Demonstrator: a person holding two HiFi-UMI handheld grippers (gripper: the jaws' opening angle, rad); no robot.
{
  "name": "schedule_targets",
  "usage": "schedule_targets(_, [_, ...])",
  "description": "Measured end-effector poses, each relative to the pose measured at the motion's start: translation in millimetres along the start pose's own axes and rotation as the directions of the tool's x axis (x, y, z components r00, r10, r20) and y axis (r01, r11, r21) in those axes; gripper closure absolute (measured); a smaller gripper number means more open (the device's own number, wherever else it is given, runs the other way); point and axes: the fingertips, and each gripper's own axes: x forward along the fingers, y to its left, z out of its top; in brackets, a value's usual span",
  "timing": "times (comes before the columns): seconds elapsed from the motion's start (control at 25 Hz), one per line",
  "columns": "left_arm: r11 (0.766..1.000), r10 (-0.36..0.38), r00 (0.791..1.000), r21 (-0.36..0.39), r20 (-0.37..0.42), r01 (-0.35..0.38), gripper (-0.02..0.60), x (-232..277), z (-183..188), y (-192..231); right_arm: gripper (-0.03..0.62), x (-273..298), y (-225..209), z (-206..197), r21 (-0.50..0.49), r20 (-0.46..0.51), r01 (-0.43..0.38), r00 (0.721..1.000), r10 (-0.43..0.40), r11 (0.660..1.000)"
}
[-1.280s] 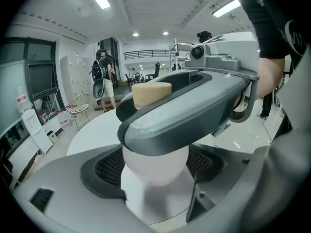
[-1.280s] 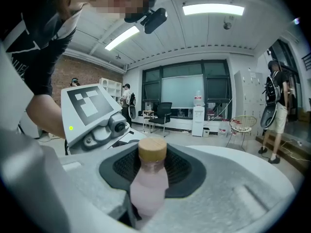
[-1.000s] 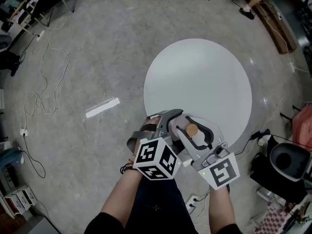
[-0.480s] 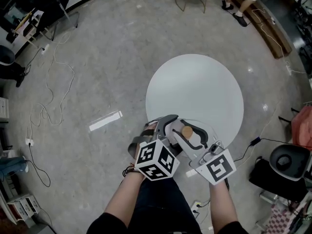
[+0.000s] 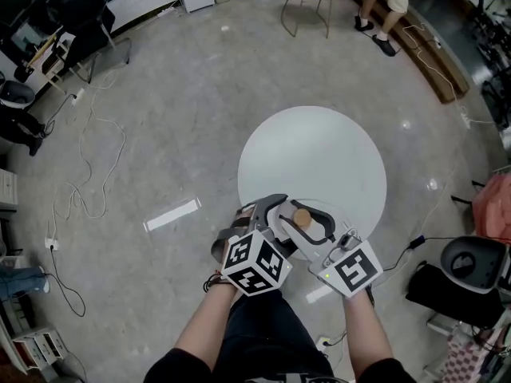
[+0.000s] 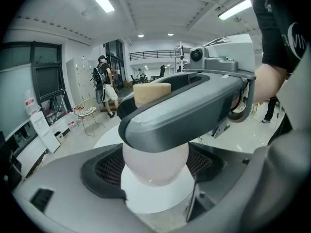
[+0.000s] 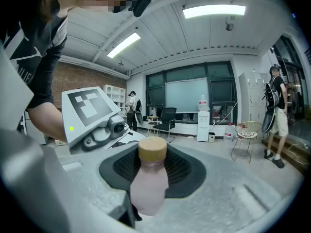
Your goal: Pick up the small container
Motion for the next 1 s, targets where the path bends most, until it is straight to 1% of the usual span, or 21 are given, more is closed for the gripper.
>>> schedule_targets(0.2, [1.000, 0.008, 1.000, -0.011, 0.016, -0.008, 0.222, -9.4, 12.1, -1.6, 0.468, -5.6, 2.6, 13.5, -0.013, -0.008, -0.014, 1.000, 0.014, 1.000])
schedule_targets(0.52, [1.000, 0.017, 0.999, -0.007, 0.028, -0.017, 0.222, -23.9, 30.3, -0.6, 0.468, -12.2, 3.9, 35.3, -0.026, 0.000, -0.019, 1.000, 0.019, 1.000])
schedule_targets(1.0, [1.000, 0.029, 0.999, 0.003, 0.043, -0.029, 0.222, -51.7, 46.7, -0.8, 0.468, -16.7, 16.1, 64.2, -0.041, 0.011, -0.021, 1.000, 0.021, 0.999])
